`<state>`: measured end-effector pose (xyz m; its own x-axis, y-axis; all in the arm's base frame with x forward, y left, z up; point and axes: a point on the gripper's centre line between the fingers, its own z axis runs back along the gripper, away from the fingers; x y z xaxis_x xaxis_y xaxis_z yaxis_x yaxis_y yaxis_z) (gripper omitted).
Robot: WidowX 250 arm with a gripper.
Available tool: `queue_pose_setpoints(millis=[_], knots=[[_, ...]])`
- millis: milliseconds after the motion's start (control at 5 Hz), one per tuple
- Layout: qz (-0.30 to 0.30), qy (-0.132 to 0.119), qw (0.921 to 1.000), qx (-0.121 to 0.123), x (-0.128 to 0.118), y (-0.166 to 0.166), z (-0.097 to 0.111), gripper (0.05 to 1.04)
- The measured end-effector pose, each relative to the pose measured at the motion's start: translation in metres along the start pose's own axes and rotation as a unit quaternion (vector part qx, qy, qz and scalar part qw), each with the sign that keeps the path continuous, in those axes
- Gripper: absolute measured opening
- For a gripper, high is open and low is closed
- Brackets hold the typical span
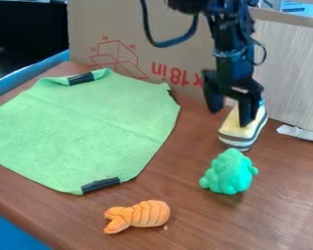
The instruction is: Put the white figure on the top edge of the cloth
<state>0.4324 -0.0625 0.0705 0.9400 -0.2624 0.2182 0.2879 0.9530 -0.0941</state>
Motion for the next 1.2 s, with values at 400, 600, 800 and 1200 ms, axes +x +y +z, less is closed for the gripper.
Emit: queue_pose_setpoints(millis=[400, 600, 800, 1200], knots=[[0.020, 0.033, 0.9988, 0.029, -0.007, -0.003, -0.033, 0.757], [0.005, 0.032, 0.9990, 0.030, -0.016, -0.004, -0.031, 0.660], [-0.006, 0.030, 0.9993, 0.022, -0.032, 0.005, -0.019, 0.653], [0.076, -0.028, 0.9965, 0.018, -0.064, 0.074, 0.026, 0.652]])
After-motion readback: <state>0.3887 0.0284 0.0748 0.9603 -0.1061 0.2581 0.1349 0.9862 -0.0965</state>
